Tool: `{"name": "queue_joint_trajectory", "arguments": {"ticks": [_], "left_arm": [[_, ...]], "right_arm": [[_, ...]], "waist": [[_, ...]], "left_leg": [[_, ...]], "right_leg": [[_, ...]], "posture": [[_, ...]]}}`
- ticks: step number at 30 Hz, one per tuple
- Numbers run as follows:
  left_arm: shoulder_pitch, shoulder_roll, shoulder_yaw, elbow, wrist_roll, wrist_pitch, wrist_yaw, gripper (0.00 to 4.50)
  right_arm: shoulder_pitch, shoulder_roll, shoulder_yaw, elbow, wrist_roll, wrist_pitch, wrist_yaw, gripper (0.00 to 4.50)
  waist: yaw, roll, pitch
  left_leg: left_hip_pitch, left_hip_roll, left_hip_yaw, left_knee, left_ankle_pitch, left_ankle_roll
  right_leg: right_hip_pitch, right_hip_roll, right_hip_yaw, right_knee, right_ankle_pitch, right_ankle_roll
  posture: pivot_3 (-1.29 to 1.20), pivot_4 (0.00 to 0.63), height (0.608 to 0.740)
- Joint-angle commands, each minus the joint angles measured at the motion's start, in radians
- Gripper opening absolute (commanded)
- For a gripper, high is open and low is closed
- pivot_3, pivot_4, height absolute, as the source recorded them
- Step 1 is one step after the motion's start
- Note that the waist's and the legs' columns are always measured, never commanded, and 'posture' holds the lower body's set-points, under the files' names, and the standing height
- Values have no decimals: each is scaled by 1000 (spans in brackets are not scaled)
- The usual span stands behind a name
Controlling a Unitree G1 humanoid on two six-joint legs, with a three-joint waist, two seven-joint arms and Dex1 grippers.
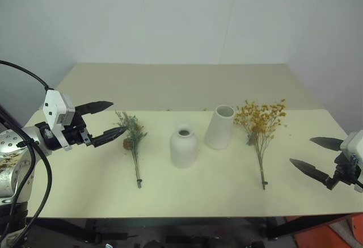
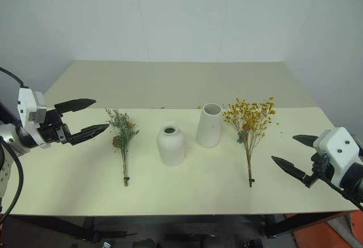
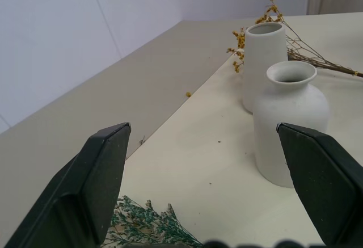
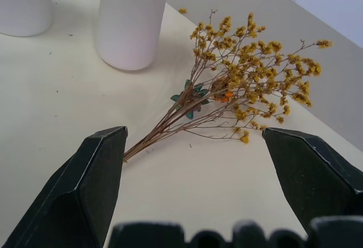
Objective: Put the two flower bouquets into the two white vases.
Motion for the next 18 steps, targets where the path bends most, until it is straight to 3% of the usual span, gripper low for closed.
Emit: {"name": "queue_joint_trajectory", "arguments": {"ticks": [1,18], "left_arm": [[-21,4,7,-6,-4,-19,-2,4500],[-21,0,4,-16,-5,-15,3,4500]], "right_arm": [[1,-17,-40,-30,1,2,-5,4484],[0,-30,-30,-24,3,22,-7,4484]], "waist": [[0,0,0],[0,0,0]], "left_leg": [[0,0,0,0,0,0],[0,0,0,0,0,0]], "right_leg": [[0,0,0,0,0,0],[0,0,0,0,0,0]], "posture": [[0,150,740],[0,150,740]]}}
